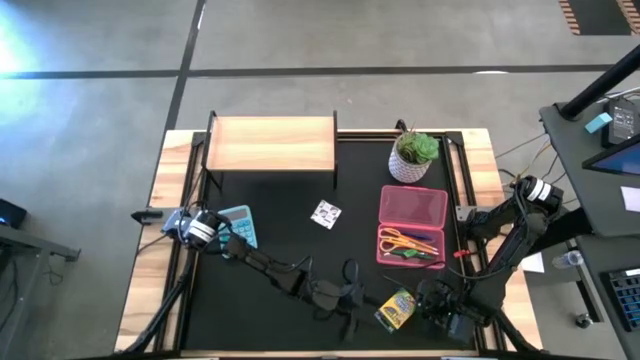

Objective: Pack school essentials
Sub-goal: Put the box of crayons into the pink case

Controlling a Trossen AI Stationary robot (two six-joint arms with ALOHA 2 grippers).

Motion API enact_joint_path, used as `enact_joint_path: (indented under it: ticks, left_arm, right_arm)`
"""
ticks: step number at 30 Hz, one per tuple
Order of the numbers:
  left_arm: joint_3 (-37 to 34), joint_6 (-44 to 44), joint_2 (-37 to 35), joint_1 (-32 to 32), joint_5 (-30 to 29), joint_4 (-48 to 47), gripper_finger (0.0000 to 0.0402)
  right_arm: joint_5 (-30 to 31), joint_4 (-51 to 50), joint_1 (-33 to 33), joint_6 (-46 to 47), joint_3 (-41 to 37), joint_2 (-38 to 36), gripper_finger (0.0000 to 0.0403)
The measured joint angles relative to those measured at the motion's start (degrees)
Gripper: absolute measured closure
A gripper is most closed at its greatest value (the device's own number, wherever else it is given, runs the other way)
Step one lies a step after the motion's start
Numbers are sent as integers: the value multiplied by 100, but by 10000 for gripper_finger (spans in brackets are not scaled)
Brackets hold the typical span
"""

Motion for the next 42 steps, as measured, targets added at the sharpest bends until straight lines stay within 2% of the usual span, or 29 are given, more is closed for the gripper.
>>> enact_joint_path:
  ticks: [5,14,23,29,37,42]
  left_arm:
    - [33,16,4,1,-24,1,141]
    - [37,647,74,12,-752,-62,151]
    - [418,616,529,21,-1052,-48,151]
    - [913,613,1018,25,-1093,-81,151]
    - [1126,599,1210,43,-1407,-53,151]
    - [1125,313,1298,78,-1560,-294,151]
  right_arm:
    - [0,5,-1,0,0,0,261]
    - [0,47,-1,0,0,0,261]
    - [18,98,2,-10,2,0,261]
    - [379,99,-1,-672,4,0,261]
    - [407,138,-9,657,113,0,261]
    - [407,143,-12,960,211,0,261]
